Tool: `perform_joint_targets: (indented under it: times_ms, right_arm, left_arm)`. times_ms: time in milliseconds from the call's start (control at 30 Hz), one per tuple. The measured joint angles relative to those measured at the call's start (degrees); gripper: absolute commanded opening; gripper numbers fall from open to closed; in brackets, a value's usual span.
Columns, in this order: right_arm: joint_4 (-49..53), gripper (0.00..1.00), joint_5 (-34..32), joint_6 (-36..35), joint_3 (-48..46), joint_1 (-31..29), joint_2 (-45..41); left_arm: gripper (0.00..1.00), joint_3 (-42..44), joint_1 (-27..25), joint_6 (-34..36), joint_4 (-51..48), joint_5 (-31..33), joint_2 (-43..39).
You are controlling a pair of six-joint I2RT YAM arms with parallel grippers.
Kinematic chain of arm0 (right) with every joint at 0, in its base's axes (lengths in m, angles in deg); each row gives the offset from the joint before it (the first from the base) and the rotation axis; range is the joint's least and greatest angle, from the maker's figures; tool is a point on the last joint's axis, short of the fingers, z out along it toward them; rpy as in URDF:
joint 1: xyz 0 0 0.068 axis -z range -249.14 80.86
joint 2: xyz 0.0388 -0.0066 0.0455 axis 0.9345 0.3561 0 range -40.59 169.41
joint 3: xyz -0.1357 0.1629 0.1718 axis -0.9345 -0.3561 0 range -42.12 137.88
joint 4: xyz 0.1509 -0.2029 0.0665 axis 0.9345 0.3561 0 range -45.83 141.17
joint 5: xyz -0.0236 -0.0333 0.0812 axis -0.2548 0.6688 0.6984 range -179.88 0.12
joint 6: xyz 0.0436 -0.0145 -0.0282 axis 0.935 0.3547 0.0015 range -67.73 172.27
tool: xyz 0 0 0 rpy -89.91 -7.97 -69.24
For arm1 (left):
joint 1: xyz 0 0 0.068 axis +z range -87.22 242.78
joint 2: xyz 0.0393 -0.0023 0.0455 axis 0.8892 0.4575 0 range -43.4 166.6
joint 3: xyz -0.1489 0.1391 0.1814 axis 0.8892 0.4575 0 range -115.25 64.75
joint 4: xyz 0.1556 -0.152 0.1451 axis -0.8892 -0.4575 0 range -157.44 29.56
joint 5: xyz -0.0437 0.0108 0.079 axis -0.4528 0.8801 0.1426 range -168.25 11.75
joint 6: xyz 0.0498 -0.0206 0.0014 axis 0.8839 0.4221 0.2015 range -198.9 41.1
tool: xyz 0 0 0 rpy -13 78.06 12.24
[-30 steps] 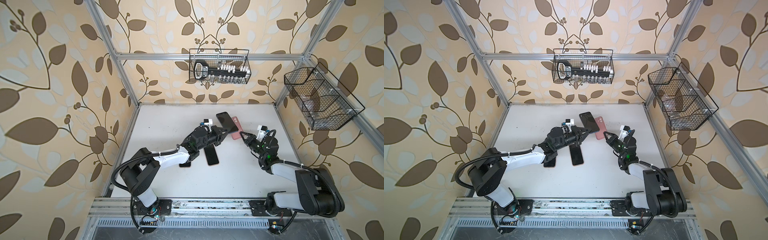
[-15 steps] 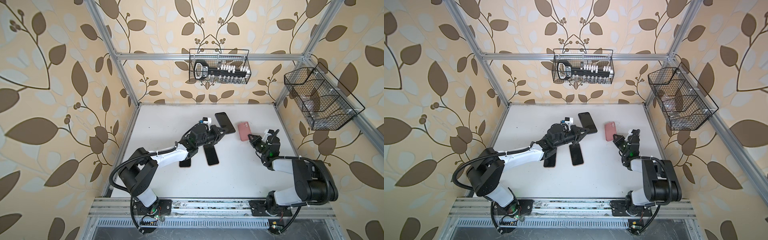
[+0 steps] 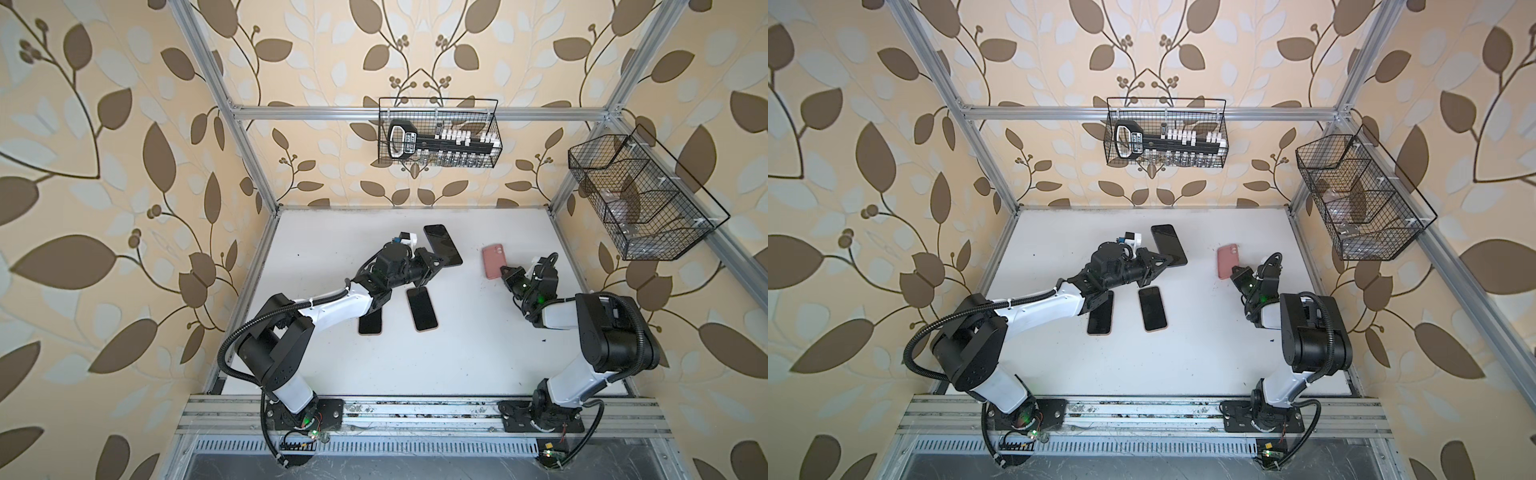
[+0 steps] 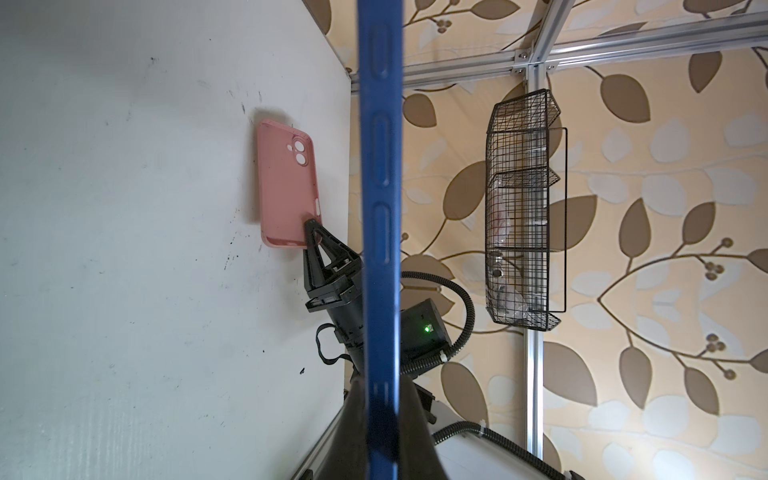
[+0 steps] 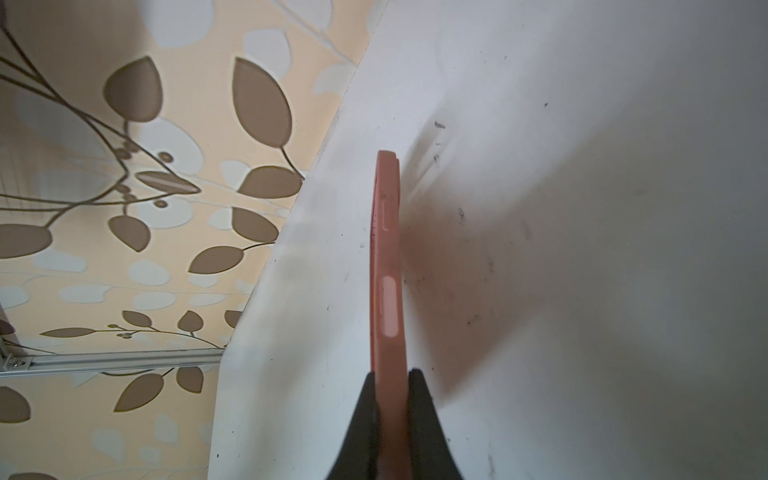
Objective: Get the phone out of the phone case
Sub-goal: 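Pull the pink case away from the phone with the right gripper, then lower the pink case onto the table and open the right gripper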
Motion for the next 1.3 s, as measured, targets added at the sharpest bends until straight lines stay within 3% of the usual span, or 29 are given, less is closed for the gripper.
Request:
perform_joint_targets:
  times_ms: [100, 200, 333, 500, 733, 1033, 1300]
  right_arm:
    - [0.7, 0.11, -0.2, -0.5, 1.0, 0.5, 0.7]
    - [1.5, 0.23, -0.2, -0.9, 2.2, 0.9, 1.4]
    - [2.8, 0.29, -1.0, -1.7, 3.1, 1.0, 1.9]
    - [4.9, 0.51, -2.4, -2.3, 3.3, 1.0, 2.0]
    - [9.0, 0.69, -6.0, -4.4, 3.2, 1.1, 0.9]
    - [14.9, 0.72, -10.9, -9.7, 1.9, 1.0, -9.7]
    - [22.6, 0.75, -11.0, -16.4, 0.1, -2.5, -24.2]
  left_arm:
    - [0.00, -1.4, 0.7, 0.1, 0.3, -0.9, 0.5]
    - [0.00, -1.8, 1.1, 0.0, 1.0, -1.5, 1.0]
    - [0.00, -1.8, 1.5, -0.2, 2.0, -2.6, 2.4]
    - [0.00, -1.8, 1.5, -0.2, 2.0, -2.8, 3.3]
    - [0.00, -1.8, 1.5, -0.2, 2.2, -2.9, 3.3]
    - [0.00, -2.2, 1.5, 3.5, 0.3, -4.6, 4.3]
    - [0.00, -8.2, 1.5, 10.0, -5.9, -6.4, 12.7]
